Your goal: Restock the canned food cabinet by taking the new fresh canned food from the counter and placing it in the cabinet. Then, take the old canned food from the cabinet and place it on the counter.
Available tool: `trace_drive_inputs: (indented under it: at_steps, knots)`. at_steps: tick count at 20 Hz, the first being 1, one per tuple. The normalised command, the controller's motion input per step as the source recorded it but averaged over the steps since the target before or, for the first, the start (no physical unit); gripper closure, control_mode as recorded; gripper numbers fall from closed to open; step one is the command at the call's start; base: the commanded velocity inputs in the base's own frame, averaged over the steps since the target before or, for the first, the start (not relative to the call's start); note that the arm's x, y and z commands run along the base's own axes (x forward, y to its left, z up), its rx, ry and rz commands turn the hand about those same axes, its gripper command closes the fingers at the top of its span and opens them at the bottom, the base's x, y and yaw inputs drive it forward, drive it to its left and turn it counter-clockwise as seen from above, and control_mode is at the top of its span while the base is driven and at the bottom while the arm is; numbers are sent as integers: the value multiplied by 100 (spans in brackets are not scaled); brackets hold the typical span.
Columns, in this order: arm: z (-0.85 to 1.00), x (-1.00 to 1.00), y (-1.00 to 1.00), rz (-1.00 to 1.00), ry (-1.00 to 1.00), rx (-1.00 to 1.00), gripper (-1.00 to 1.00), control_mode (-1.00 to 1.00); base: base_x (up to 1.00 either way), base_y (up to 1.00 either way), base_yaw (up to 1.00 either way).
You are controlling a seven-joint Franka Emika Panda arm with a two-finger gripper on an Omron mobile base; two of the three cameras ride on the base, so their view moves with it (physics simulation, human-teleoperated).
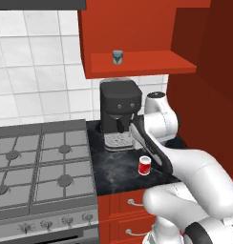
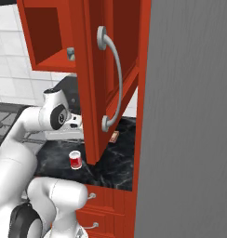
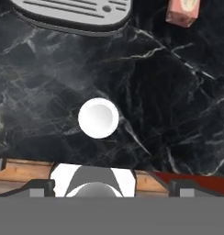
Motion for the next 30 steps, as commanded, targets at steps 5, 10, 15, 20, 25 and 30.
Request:
trace_drive_inputs:
  at_steps: [5, 10, 15, 20, 25, 30]
  knots:
    - [-61, 0, 7, 0, 9, 0, -100, -100, 0, 0, 0]
    - [-49, 1, 0, 0, 10, 0, -100, -100, 0, 0, 0]
    - [-20, 10, 0, 0, 4, 0, -100, -100, 0, 0, 0]
    - [-20, 29, 0, -2, 0, 3, -100, -100, 0, 0, 0]
    - [-17, 24, 5, -2, 0, 6, -100, -100, 0, 0, 0]
    - [-26, 19, 18, -2, 0, 5, -100, -100, 0, 0, 0]
